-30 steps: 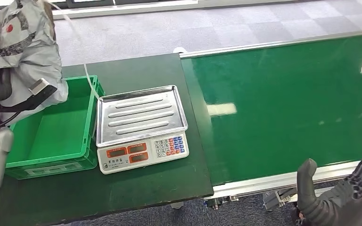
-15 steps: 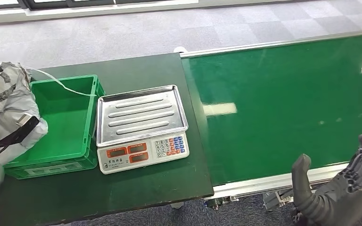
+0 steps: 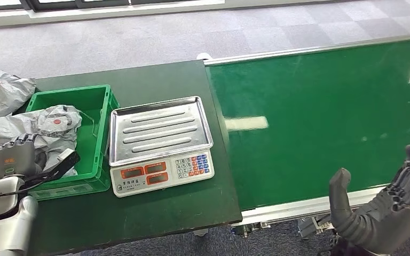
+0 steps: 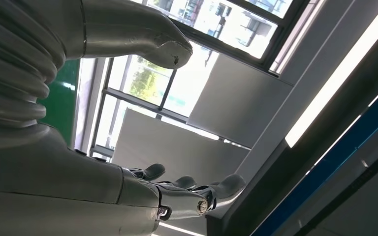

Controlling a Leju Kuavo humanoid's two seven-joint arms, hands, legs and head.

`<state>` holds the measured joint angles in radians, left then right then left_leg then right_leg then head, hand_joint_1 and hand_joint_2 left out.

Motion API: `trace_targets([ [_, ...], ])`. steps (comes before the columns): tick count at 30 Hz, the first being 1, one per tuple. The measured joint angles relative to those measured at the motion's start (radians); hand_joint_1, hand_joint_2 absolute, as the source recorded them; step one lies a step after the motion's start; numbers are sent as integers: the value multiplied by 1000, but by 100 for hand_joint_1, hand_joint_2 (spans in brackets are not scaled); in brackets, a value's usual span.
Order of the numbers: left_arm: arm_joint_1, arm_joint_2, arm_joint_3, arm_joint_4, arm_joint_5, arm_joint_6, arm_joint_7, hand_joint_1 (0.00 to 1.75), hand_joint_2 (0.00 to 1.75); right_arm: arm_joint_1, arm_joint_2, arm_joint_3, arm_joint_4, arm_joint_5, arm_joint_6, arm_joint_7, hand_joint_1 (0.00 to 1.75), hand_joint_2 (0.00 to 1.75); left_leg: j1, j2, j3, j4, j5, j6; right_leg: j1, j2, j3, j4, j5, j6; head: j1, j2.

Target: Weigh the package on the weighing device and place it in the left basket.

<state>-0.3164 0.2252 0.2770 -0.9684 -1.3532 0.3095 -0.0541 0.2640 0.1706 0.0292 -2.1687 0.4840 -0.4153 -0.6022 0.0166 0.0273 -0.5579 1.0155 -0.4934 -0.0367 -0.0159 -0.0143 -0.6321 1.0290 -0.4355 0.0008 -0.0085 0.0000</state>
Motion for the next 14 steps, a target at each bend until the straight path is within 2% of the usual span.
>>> trace_targets([
  [1,8,-10,0,-15,38,-12,-15,0,0,-1,0,-1,0,-1,1,-2,0,175,0,0,0,0,0,0,0,0,0,0,0,0,0,0],
  [9,78,-79,-1,-225,512,-169,-122,0,0,0,1,-14,0,-14,4,-7,0,175,0,0,0,0,0,0,0,0,0,0,0,0,0,0],
  [14,112,-112,-2,-332,662,-203,-134,0,0,8,1,-15,0,-19,-3,-11,0,175,0,0,0,0,0,0,0,0,0,0,0,0,0,0],
])
